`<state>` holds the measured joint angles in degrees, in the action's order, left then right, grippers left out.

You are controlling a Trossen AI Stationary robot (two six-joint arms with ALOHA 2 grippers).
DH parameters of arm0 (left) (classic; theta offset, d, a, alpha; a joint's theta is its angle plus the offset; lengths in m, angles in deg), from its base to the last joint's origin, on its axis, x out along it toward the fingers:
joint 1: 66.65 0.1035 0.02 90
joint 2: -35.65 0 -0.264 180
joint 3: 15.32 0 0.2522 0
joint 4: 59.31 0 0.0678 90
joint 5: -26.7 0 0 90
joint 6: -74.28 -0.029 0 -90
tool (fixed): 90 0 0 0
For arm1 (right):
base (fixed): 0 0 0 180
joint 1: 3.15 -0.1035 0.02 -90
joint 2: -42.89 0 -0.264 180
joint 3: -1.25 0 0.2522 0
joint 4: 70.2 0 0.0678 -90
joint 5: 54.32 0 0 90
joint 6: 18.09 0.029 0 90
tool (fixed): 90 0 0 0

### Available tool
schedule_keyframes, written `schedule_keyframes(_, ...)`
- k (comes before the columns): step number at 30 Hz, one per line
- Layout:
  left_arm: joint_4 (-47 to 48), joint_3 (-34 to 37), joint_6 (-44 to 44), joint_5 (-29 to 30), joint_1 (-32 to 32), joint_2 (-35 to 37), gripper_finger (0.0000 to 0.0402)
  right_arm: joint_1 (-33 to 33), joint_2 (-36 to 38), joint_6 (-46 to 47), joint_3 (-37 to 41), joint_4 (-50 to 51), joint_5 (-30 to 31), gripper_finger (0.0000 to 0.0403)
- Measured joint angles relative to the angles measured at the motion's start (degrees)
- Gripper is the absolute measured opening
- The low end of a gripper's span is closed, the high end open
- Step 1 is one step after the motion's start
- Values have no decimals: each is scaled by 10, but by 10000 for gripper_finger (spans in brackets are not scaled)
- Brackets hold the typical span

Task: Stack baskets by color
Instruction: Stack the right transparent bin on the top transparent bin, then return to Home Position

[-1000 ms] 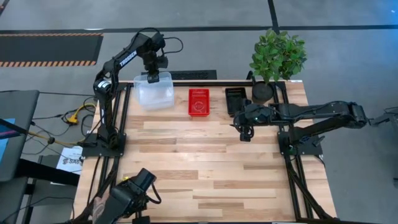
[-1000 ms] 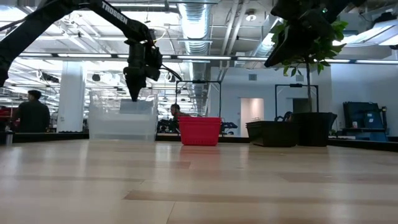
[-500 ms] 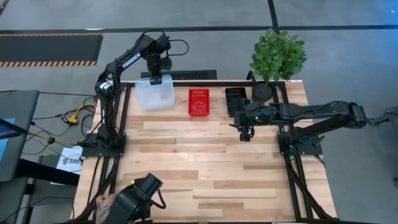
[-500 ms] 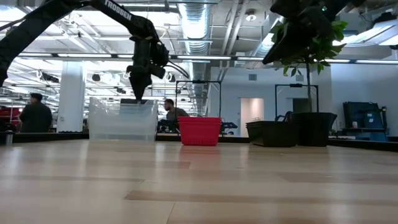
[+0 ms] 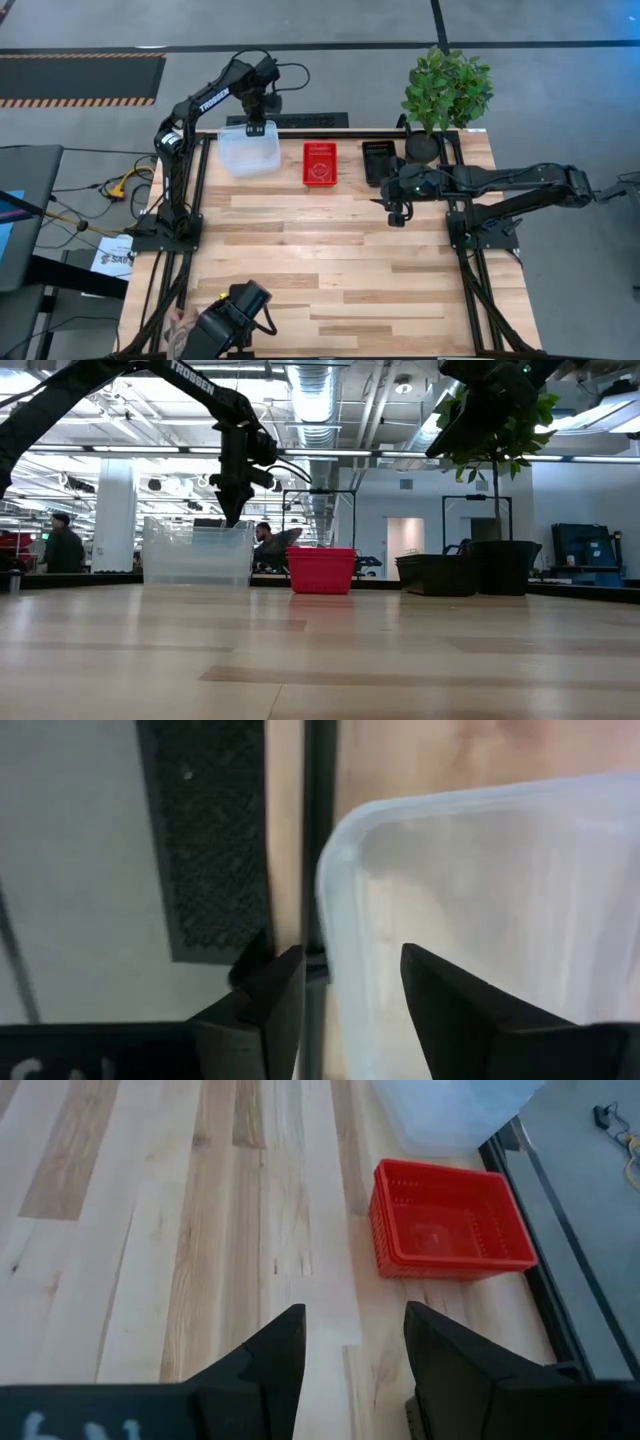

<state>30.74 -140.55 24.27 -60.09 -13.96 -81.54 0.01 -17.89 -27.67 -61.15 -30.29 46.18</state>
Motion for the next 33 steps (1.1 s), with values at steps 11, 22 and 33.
schedule_keyframes(11,-45,61,-11,-45,-6,-3,153,0,0,9,0,13,0,191)
schedule_keyframes(22,-34,72,-32,-10,-27,-1,153,8,0,3,0,9,0,191)
schedule_keyframes(33,24,-11,1,-25,-24,-1,153,31,7,-12,0,-2,0,191)
